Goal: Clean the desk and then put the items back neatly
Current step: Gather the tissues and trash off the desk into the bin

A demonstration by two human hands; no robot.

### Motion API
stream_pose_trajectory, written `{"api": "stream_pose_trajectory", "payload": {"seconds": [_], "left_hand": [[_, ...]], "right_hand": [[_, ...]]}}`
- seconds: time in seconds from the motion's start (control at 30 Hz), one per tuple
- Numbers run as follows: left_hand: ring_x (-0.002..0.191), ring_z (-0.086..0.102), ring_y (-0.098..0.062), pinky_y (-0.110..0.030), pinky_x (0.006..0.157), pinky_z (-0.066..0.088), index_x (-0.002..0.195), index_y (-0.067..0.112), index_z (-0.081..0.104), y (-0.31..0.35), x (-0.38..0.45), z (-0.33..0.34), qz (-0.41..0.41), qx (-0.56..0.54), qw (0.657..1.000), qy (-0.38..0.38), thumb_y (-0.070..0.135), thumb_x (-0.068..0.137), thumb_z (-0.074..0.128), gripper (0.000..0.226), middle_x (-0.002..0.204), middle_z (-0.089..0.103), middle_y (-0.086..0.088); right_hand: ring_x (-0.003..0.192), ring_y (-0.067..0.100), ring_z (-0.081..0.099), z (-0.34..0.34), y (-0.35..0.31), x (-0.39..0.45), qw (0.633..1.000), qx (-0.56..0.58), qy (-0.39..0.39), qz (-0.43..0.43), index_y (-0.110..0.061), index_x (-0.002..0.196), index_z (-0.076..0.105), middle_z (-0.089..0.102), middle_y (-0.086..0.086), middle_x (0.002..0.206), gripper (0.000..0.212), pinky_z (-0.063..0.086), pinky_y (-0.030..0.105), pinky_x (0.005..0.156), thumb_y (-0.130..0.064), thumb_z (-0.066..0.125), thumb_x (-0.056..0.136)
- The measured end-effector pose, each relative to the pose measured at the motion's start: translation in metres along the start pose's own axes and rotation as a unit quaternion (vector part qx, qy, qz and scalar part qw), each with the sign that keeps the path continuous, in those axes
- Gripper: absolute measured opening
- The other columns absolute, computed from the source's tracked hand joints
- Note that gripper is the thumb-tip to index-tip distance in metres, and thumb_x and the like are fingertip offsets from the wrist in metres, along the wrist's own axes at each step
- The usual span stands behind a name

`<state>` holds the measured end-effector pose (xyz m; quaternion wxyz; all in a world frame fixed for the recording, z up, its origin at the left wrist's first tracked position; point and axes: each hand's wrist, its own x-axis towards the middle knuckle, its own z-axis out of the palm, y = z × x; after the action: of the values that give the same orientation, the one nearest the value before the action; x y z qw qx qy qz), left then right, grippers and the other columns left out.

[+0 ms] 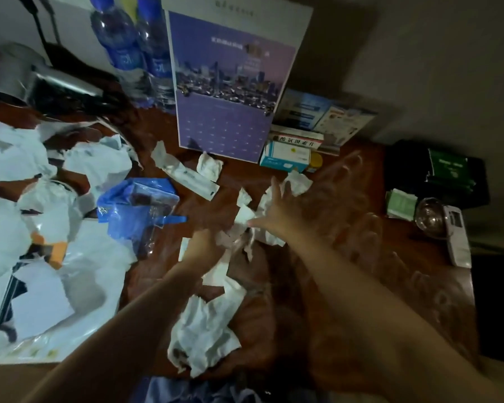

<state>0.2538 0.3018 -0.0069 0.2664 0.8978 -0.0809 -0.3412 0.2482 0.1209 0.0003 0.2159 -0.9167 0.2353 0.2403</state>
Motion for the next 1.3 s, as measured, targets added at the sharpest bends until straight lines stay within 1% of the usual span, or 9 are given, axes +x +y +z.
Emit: {"api": "stream_pose_trajectory", "payload": {"seconds": [0.2,0.37,0.57,0.67,0.77,0.83,0.93,1.13,1.3], "left_hand": [[0.112,0.056,-0.030,-0.028,0.086,0.042,0.117,0.001,0.057,-0.008,0.014,-0.022,0.001,-0.034,0.999,0.013,0.006,0.091,0.055,0.027,0.118,0.060,-0.017],[0.116,0.052,-0.030,-0.029,0.086,0.039,0.127,0.004,0.049,-0.005,0.023,-0.030,-0.016,-0.100,0.995,0.024,0.005,0.093,0.049,0.033,0.124,0.055,-0.016],[0.097,0.058,-0.029,-0.026,0.078,0.041,0.105,0.000,0.061,0.005,0.031,-0.033,0.002,-0.131,0.991,0.024,0.004,0.094,0.041,0.024,0.099,0.061,-0.013],[0.080,0.058,-0.021,-0.029,0.073,0.043,0.081,0.011,0.057,0.002,0.032,-0.033,0.036,-0.128,0.991,0.004,0.022,0.096,0.048,0.021,0.081,0.060,-0.005],[0.066,0.061,-0.019,-0.033,0.070,0.048,0.071,0.007,0.059,-0.005,0.019,-0.027,0.042,-0.137,0.986,-0.080,0.048,0.087,0.058,0.044,0.068,0.061,-0.006],[0.085,0.064,-0.019,-0.034,0.081,0.051,0.091,0.009,0.064,-0.008,0.003,-0.020,0.071,-0.143,0.979,-0.128,0.051,0.082,0.063,0.042,0.089,0.066,-0.006],[0.124,0.042,-0.023,-0.037,0.103,0.038,0.127,0.025,0.046,-0.017,-0.025,-0.009,0.091,-0.033,0.980,-0.176,0.053,0.076,0.067,0.062,0.131,0.042,-0.002],[0.126,0.028,-0.018,-0.031,0.105,0.034,0.145,0.016,0.017,-0.040,-0.073,0.017,0.104,0.073,0.973,-0.193,0.044,0.063,0.083,0.109,0.137,0.021,-0.007],[0.124,0.029,-0.023,-0.034,0.107,0.036,0.145,0.015,0.024,-0.060,-0.087,0.043,0.105,0.129,0.974,-0.154,0.023,0.075,0.077,0.088,0.134,0.022,-0.009]], "right_hand": [[0.143,0.038,0.009,0.013,-0.020,0.016,0.997,-0.048,-0.026,-0.051,-0.036,0.151,0.000,0.001,0.011,0.158,0.102,0.025,0.049,0.111,-0.038,0.073,0.079],[0.122,0.030,0.044,0.020,-0.018,0.017,0.992,-0.015,-0.063,-0.105,-0.027,0.140,0.041,0.037,0.008,0.143,0.059,0.041,0.032,0.093,-0.010,0.058,0.086],[0.108,0.016,0.052,0.021,-0.010,0.011,0.992,0.041,-0.037,-0.112,-0.003,0.127,0.052,0.049,0.007,0.123,0.038,0.028,0.002,0.062,0.003,0.050,0.089],[0.109,0.026,0.049,0.021,-0.001,0.002,0.990,0.101,0.044,-0.083,0.000,0.112,0.055,0.046,0.015,0.122,0.026,0.028,0.014,0.069,0.002,0.055,0.086],[0.086,0.027,0.054,0.022,0.010,-0.010,0.984,0.156,0.039,-0.072,-0.005,0.093,0.053,0.057,0.015,0.097,0.011,0.034,0.026,0.066,0.000,0.057,0.084],[0.073,0.027,0.056,0.022,0.015,-0.020,0.983,0.172,0.026,-0.055,-0.011,0.085,0.048,0.060,0.015,0.083,0.013,0.038,0.032,0.059,-0.003,0.058,0.084],[0.066,0.025,0.055,0.025,0.019,-0.035,0.983,0.177,0.029,-0.042,-0.014,0.082,0.046,0.058,0.011,0.075,0.015,0.043,0.038,0.057,-0.010,0.060,0.087],[0.057,0.006,0.045,0.041,0.021,-0.062,0.978,0.206,0.009,-0.042,-0.014,0.085,0.046,0.049,-0.006,0.067,0.014,0.034,0.017,0.047,-0.014,0.059,0.090],[0.058,0.006,0.046,0.053,0.033,-0.084,0.972,0.229,0.022,-0.044,-0.013,0.085,0.047,0.049,-0.007,0.067,0.013,0.035,0.011,0.045,-0.010,0.059,0.089]]}}
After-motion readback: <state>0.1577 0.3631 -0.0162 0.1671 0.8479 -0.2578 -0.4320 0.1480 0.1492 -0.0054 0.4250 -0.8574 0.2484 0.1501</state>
